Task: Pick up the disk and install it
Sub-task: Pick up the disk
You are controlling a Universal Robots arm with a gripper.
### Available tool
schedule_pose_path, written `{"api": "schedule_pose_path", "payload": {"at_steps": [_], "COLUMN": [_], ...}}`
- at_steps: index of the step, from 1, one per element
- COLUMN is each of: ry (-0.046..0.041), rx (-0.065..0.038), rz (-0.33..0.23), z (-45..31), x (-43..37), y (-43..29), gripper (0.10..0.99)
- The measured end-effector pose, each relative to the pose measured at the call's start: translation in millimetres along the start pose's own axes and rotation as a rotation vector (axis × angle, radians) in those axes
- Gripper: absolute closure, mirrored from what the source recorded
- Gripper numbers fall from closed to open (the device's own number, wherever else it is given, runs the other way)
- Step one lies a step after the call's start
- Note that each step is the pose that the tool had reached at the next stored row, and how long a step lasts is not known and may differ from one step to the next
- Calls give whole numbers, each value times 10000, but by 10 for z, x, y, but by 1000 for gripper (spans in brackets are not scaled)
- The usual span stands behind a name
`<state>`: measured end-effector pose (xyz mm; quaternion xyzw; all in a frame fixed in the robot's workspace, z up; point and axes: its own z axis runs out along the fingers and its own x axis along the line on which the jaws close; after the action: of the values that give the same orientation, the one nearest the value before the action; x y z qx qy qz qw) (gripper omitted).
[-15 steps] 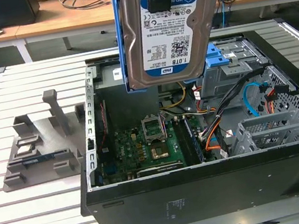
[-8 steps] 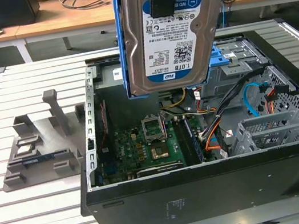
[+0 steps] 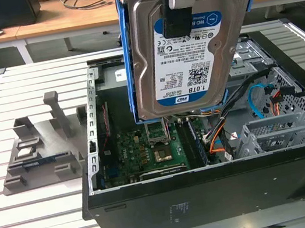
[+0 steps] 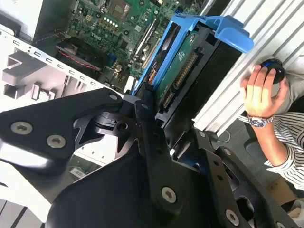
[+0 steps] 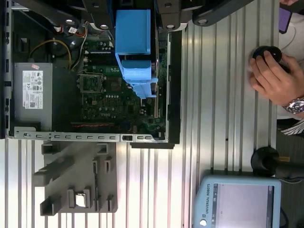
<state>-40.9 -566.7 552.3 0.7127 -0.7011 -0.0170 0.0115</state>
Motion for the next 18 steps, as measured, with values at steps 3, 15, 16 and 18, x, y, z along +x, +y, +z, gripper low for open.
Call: {"api": "schedule_pose_path", "payload": {"at_steps": [3, 15, 16, 18], "ry": [-1, -1, -2, 0], "rx": [0, 0, 1, 0], "rz": [0, 1, 0, 0], "z": [0, -2, -2, -3], "x": [75, 296, 323, 360], "y": [2, 5, 6, 6], "gripper": [722, 722, 722, 722]}}
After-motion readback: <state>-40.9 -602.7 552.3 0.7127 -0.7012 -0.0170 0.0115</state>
